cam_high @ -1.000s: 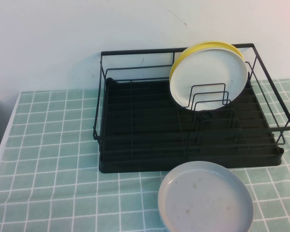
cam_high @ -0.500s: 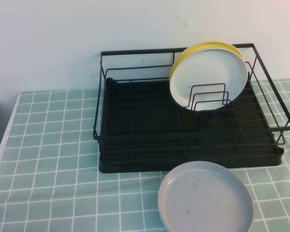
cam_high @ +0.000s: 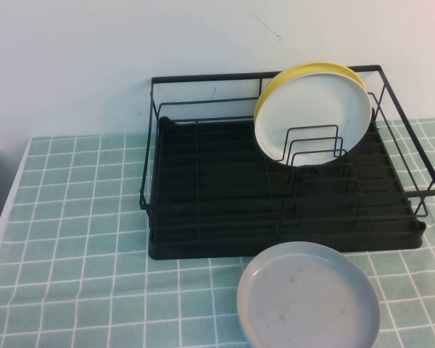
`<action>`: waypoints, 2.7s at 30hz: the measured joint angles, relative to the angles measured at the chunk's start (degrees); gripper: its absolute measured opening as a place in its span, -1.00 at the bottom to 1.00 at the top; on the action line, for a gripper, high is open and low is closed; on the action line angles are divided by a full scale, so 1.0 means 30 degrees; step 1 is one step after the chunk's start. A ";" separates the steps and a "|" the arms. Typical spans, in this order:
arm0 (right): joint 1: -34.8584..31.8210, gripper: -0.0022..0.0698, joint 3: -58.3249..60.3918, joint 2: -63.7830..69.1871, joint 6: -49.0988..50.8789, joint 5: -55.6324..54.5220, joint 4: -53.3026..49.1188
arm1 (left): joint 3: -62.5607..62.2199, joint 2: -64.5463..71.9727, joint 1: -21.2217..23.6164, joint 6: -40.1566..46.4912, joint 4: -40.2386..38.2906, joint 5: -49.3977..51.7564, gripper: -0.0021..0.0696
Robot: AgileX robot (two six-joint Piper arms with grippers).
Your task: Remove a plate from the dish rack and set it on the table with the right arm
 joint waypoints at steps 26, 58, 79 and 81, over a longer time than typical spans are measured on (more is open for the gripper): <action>0.0000 -0.95 -0.9879 0.4288 -0.1812 1.0718 0.4247 | 0.0000 0.0000 0.0000 0.0000 0.0000 0.0000 -0.95; 0.0038 -0.90 -2.5320 2.9126 -1.9703 1.7184 1.1975 | 0.0000 0.0000 0.0000 0.0000 0.0000 0.0000 -0.95; 0.2051 0.06 -3.1077 3.6902 -2.5343 1.4515 1.2067 | 0.0000 0.0000 0.0000 0.0000 0.0000 0.0000 -0.95; 0.2051 0.06 -3.1594 3.7362 -2.5343 1.4317 1.2067 | 0.0000 0.0000 0.0000 0.0000 0.0000 0.0000 -0.95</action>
